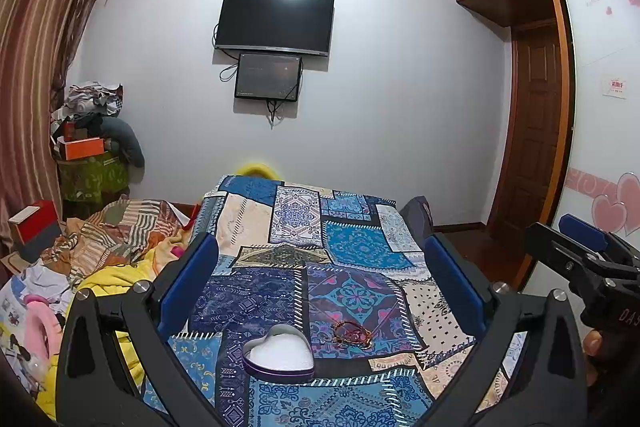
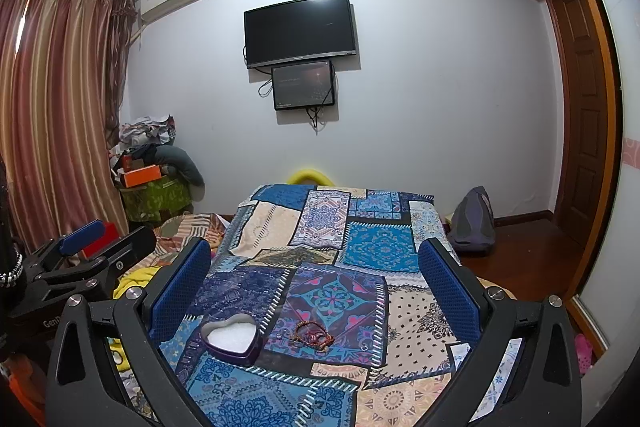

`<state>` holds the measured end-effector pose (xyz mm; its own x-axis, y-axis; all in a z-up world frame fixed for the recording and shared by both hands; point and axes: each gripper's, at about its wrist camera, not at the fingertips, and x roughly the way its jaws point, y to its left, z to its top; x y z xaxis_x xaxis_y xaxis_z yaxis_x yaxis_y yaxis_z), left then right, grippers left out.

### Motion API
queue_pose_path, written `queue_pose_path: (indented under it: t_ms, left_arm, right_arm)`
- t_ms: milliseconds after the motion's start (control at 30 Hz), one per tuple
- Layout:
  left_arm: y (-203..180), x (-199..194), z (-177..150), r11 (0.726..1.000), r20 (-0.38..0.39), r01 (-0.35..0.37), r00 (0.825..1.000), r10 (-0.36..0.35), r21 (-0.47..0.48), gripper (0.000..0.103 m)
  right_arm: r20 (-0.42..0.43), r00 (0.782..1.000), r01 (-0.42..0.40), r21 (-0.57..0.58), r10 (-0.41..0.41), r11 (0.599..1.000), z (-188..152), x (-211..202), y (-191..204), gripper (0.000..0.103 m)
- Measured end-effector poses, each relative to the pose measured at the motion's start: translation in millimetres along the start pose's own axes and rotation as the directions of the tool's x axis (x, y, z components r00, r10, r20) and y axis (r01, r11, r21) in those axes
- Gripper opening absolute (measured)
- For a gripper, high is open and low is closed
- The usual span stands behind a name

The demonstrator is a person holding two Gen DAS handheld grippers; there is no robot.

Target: Organize jewelry

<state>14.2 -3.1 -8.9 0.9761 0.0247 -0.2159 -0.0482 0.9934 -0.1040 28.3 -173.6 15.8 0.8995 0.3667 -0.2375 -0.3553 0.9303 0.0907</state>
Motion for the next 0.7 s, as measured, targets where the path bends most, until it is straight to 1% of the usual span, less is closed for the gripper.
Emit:
queue_pose_path:
  t_ms: [700]
  left_arm:
    - [4.0, 7.1, -1.8, 1.0, -0.012, -0.003, 1.0, 0.003, -0.005, 0.103]
  right_arm:
    - [-0.019, 1.0, 0.006, 0.004, -0.006, 1.0, -6.1, 7.5, -1.3, 0.103]
